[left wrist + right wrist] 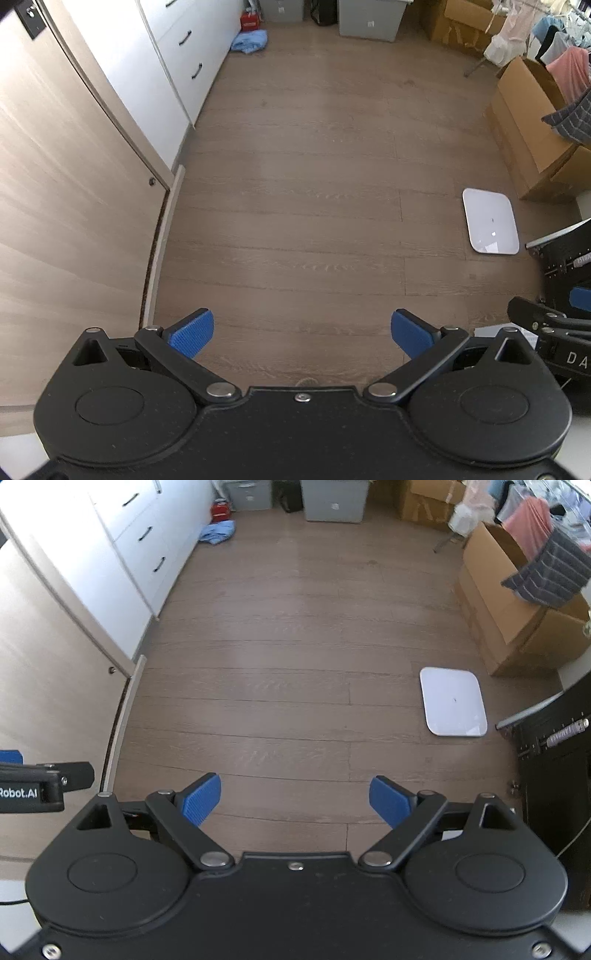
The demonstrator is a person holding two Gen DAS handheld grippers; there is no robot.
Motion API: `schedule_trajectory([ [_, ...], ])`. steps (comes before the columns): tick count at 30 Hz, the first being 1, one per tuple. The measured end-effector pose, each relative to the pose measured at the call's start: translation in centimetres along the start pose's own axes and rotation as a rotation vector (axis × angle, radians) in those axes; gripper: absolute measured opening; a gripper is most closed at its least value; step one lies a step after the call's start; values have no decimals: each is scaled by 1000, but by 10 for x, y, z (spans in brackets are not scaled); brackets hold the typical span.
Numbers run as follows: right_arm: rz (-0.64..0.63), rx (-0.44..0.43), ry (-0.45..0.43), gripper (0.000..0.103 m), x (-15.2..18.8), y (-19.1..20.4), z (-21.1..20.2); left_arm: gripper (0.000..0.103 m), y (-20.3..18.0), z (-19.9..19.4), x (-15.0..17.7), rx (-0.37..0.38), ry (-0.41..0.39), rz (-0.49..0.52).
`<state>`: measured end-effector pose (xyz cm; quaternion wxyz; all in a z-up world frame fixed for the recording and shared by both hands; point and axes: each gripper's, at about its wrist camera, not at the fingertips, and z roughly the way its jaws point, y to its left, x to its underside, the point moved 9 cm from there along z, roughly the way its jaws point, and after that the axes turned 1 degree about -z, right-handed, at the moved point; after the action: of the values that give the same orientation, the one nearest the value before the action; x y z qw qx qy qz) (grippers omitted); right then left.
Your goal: Fold clothes
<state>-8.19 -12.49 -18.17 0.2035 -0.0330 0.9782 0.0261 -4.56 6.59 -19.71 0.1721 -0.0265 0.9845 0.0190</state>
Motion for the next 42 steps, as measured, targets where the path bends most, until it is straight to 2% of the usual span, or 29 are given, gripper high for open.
schedule_trajectory([
  [9, 17, -18, -60, 91, -12, -1, -11, 103, -13, -6, -3, 20, -4, -30],
  [13, 40, -11, -71, 91, -15, -10, -14, 103, -17, -8, -10, 4, -39, 10],
  [42, 34, -11, -66, 91, -26, -15, -5, 103, -24, 1, -17, 7, -43, 21],
])
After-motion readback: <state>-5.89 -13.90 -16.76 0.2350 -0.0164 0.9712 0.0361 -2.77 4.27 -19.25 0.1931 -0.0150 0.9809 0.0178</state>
